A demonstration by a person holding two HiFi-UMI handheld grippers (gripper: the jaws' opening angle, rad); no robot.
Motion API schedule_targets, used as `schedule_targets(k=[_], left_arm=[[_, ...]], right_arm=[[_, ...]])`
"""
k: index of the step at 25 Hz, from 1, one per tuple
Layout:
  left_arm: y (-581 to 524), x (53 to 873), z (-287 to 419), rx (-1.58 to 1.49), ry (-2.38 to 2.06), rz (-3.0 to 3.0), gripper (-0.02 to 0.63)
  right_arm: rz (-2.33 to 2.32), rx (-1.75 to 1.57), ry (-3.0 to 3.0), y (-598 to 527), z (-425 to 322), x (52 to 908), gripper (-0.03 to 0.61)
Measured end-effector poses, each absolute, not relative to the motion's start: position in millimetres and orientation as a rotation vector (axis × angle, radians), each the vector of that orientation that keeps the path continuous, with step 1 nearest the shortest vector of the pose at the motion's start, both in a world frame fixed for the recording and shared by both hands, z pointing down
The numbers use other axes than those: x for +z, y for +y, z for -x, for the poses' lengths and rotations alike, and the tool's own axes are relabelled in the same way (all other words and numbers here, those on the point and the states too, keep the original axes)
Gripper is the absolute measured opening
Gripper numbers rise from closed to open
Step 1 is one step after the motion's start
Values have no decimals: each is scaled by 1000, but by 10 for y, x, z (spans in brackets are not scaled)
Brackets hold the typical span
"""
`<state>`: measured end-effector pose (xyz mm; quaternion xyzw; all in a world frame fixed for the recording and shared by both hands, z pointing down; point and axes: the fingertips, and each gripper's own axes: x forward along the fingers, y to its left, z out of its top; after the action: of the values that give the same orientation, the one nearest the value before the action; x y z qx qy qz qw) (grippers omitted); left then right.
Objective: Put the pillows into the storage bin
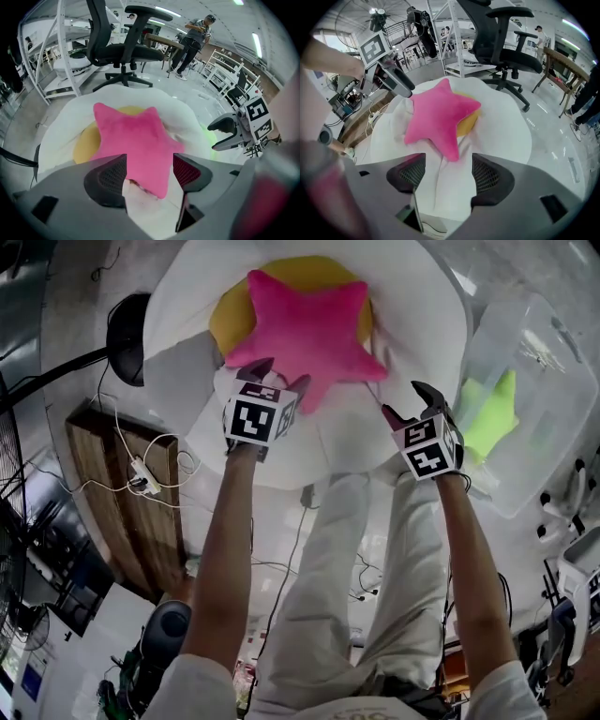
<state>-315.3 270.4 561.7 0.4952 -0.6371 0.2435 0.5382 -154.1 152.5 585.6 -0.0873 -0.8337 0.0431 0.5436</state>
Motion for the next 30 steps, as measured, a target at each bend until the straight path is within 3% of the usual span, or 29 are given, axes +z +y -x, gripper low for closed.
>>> schedule_targets(k=[14,21,30], left_arm=[[3406,6170,4092,771,-1460,-1047,327],[3462,6341,4017,876,-1298,-1185,399],[3327,6554,3786,1050,-1006,-1398,356]], right_arm=[[284,54,-1916,1772,1796,6335,330],[279,65,-1889,1783,1873,6516,337],[318,37,-1933,1791,2136,6713,341]])
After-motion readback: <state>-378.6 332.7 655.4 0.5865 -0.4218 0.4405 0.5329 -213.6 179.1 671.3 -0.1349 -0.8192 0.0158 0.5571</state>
